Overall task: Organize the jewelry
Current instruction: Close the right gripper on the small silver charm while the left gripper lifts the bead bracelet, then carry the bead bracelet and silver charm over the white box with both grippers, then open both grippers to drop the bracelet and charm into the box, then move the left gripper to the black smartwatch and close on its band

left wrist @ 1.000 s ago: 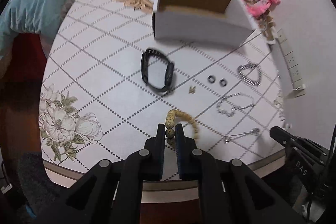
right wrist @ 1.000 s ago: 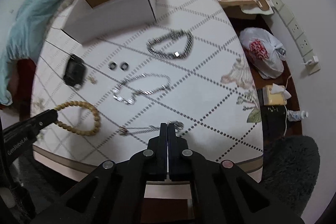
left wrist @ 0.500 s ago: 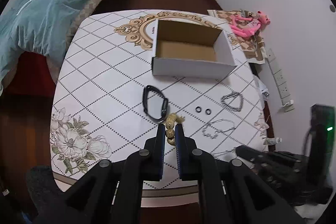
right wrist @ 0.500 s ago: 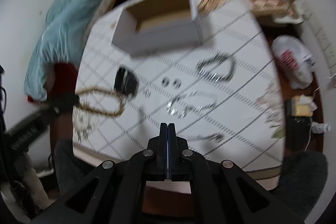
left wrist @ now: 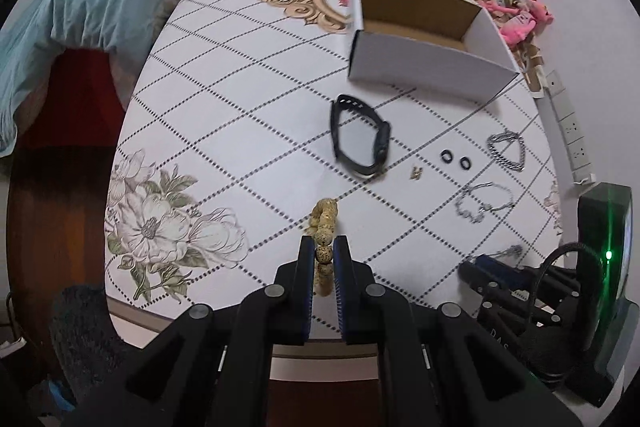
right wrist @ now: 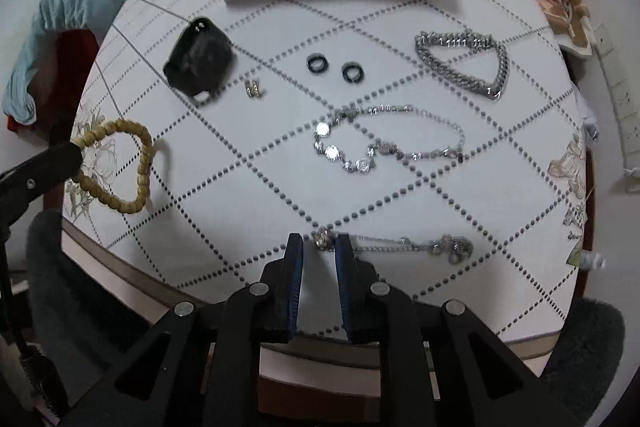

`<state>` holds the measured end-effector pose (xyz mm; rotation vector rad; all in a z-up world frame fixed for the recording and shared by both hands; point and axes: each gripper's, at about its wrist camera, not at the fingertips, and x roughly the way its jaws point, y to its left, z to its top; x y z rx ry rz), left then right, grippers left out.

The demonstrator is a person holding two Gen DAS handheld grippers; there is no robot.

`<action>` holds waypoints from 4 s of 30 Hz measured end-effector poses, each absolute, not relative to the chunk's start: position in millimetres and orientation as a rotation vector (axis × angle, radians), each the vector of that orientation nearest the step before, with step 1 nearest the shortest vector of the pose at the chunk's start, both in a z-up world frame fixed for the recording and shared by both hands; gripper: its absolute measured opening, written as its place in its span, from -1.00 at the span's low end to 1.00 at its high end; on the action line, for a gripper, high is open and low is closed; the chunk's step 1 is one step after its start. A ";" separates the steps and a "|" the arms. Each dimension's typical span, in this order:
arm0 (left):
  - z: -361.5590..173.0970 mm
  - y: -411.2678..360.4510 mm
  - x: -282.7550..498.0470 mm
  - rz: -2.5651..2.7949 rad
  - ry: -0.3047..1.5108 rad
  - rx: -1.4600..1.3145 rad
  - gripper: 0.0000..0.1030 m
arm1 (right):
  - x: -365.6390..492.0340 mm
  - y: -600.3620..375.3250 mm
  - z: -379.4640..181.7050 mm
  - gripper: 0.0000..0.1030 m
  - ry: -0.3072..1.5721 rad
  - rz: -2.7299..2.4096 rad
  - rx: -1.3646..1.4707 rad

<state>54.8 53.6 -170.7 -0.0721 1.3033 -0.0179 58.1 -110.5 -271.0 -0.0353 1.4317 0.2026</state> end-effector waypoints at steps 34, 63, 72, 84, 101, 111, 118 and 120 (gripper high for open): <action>-42.1 11.5 165.6 -0.258 1.086 -0.137 -0.87 | 163.1 -168.0 -65.4 -0.82 1.065 0.300 0.157; -140.2 25.5 297.9 -0.091 1.233 -0.073 0.80 | 314.0 -164.5 -181.1 0.51 1.335 0.181 0.091; -143.5 30.9 267.4 0.000 1.133 0.020 1.00 | 282.3 -159.0 -188.6 0.86 1.297 0.014 -0.058; -131.4 36.8 228.7 0.065 1.076 0.028 1.00 | 248.3 -155.7 -190.6 0.86 1.274 -0.030 -0.047; -54.2 45.6 138.9 0.123 0.914 0.019 1.00 | 161.2 -141.5 -88.8 0.86 1.028 -0.030 -0.051; -75.8 60.6 96.2 0.131 0.949 -0.018 1.00 | 112.3 -153.6 -92.8 0.86 1.041 -0.025 0.030; -147.7 65.2 91.3 0.087 1.106 -0.077 0.98 | 99.8 -179.1 -162.7 0.86 1.150 -0.079 0.100; -164.8 54.3 93.6 0.053 1.144 -0.052 0.98 | 97.7 -187.0 -181.8 0.86 1.171 -0.098 0.119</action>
